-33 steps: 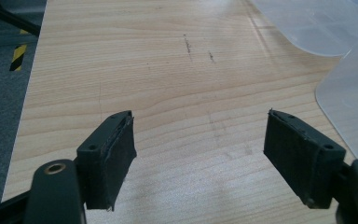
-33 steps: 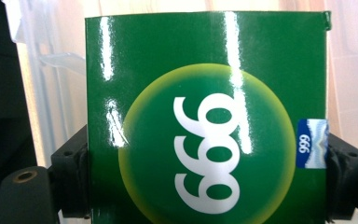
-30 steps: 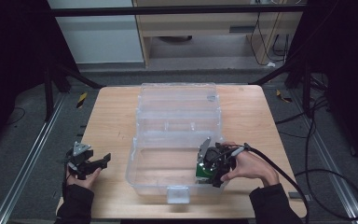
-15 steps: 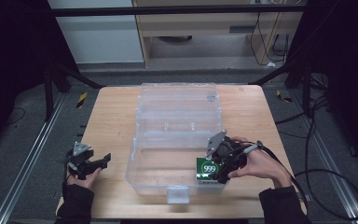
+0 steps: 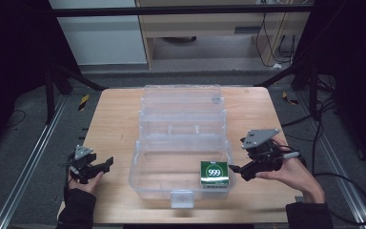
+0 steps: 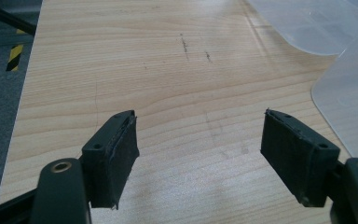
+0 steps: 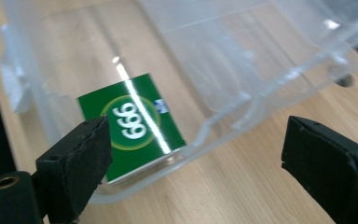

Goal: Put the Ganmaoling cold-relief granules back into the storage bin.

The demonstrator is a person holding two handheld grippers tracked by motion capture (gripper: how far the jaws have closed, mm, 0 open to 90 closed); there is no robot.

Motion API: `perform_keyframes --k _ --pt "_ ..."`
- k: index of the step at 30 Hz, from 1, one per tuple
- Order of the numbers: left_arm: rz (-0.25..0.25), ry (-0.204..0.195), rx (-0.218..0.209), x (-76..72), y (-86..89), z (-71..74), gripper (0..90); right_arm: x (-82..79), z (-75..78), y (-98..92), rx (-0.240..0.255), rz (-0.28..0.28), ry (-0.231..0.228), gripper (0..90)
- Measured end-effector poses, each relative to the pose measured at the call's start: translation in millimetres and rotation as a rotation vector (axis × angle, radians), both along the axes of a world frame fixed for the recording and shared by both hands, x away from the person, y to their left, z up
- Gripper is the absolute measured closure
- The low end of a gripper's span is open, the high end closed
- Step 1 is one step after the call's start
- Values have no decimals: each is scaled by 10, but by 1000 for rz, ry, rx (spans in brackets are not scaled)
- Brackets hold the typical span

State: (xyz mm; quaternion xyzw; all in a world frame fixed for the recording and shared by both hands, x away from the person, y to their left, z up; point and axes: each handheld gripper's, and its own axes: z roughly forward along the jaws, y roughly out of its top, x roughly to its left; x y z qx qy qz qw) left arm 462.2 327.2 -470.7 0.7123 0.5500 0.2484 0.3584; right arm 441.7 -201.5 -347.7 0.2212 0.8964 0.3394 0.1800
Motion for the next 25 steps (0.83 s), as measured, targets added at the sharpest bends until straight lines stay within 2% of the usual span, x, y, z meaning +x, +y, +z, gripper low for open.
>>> perform_keyframes --k 8,13,19,20,25 --pt "-1 1 4 -1 -3 -1 275 5 -262 -333 153 -230 -86 55" --pt "0 2 7 -1 -4 -2 286 59 -451 -518 235 -399 -97 45" --pt "-1 1 11 4 -13 -6 286 131 -682 -678 258 -557 -115 44" --pt "-2 1 11 5 -13 -7 284 147 -760 -704 254 -587 -107 41" --pt "2 0 15 11 -8 -19 270 182 -977 -788 250 -667 -80 33"
